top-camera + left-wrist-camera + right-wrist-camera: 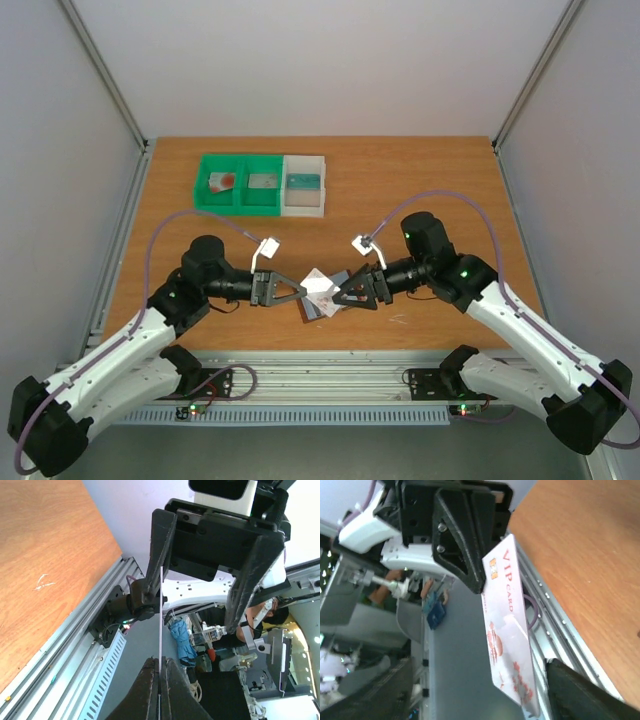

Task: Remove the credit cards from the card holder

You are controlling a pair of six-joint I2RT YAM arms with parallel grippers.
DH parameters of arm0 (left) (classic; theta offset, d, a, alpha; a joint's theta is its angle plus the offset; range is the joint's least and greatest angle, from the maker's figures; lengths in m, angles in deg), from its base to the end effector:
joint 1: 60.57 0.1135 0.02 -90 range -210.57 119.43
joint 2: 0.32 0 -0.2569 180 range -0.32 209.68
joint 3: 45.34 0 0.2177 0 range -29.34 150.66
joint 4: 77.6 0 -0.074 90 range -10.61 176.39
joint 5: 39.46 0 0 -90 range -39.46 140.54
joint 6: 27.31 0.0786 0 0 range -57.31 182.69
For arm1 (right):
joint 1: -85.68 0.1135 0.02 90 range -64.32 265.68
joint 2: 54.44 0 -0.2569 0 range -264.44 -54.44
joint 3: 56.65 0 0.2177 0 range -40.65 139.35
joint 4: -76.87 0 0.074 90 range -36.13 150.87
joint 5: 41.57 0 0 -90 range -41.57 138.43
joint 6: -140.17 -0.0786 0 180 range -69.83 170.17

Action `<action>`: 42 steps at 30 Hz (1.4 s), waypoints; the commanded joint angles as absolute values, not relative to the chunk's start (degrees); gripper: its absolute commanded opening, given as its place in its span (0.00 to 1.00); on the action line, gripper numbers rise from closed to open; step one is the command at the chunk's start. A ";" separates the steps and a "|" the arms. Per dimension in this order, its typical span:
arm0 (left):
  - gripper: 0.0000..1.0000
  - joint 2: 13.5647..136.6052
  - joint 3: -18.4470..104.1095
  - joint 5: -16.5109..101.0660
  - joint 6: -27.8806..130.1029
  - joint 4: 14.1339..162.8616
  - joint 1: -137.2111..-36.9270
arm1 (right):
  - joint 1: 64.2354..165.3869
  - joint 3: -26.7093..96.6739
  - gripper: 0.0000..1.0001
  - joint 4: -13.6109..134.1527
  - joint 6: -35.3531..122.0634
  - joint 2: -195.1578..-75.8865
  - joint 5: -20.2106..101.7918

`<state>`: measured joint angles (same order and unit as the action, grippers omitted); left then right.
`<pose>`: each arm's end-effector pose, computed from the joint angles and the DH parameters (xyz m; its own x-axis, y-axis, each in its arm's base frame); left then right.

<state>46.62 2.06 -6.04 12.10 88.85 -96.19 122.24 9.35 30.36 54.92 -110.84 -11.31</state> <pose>0.1053 -0.1561 0.2764 -0.8753 0.1036 -0.4723 0.4810 0.0856 -0.8726 0.1068 0.1637 0.2956 -0.4099 -0.3560 -0.8398 -0.8919 -0.0362 0.4507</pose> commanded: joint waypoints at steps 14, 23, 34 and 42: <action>0.00 45.25 11.93 18.94 20.33 69.26 -94.45 | 122.25 15.37 0.99 22.81 53.51 -105.56 13.96; 0.00 49.09 15.63 35.22 22.23 66.31 -91.58 | 122.25 17.74 0.98 18.42 52.14 -104.02 25.39; 0.01 57.19 21.48 46.73 27.68 62.51 -87.36 | 122.11 18.00 0.98 18.54 51.72 -101.41 29.25; 0.00 68.06 26.53 46.91 29.08 64.70 -81.19 | 122.16 17.16 0.98 21.18 52.37 -103.41 22.63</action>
<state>62.90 22.87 45.54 26.81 62.25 -83.64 122.22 16.62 19.11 51.95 -103.41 25.41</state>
